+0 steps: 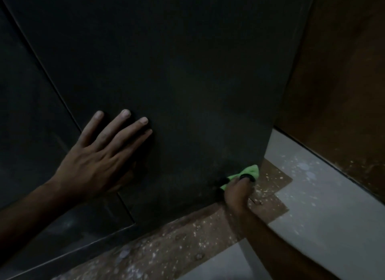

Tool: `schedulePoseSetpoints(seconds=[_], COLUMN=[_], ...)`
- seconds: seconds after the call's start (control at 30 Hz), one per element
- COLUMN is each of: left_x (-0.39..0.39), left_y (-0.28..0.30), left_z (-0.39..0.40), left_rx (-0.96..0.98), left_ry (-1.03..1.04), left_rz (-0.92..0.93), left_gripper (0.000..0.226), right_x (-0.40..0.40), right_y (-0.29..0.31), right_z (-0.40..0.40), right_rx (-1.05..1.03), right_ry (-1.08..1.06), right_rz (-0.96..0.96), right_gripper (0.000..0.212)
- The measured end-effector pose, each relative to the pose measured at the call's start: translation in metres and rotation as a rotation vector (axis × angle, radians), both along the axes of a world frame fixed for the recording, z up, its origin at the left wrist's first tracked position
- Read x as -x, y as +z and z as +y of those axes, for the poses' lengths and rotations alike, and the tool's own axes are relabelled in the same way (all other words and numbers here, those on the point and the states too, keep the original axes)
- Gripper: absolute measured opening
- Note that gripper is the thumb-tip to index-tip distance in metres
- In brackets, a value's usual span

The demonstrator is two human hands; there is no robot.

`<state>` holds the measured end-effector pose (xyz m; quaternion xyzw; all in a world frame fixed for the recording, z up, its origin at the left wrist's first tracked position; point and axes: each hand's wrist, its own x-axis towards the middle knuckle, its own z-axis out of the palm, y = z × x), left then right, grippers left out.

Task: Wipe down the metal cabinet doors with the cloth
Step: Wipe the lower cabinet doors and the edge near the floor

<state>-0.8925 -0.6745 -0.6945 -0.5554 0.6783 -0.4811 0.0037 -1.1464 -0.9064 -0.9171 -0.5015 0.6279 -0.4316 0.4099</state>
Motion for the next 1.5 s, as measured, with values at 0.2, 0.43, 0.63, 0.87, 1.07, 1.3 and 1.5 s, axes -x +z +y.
schedulePoseSetpoints(seconds=[0.2,0.43,0.63,0.87,1.07,1.3,1.5], left_x=[0.004,0.003,0.004,0.006,0.008,0.007,0.006], left_y=[0.001,0.003,0.003,0.005,0.005,0.006,0.004], left_z=[0.0,0.002,0.002,0.003,0.004,0.004,0.002], left_rx=[0.009,0.0,-0.009,-0.019,-0.009,-0.014,-0.004], left_ry=[-0.013,0.002,0.008,0.003,0.0,0.018,0.027], left_rz=[0.01,-0.011,-0.006,-0.001,0.009,-0.008,-0.009], left_gripper=[0.074,0.075,0.075,0.077,0.077,0.081,0.081], right_x=[-0.024,-0.011,-0.047,0.004,-0.035,0.004,-0.048], right_y=[0.057,0.031,0.06,0.027,-0.015,0.014,-0.027], right_z=[0.006,0.014,0.072,-0.006,0.098,-0.003,0.1], right_rx=[0.268,-0.026,0.331,-0.184,0.227,0.081,0.282], right_ry=[-0.049,0.07,0.275,0.097,0.484,-0.074,0.371], right_rz=[0.13,0.268,0.107,0.146,0.279,0.107,0.42], right_gripper=[0.057,0.043,0.054,0.05,0.057,0.08,0.076])
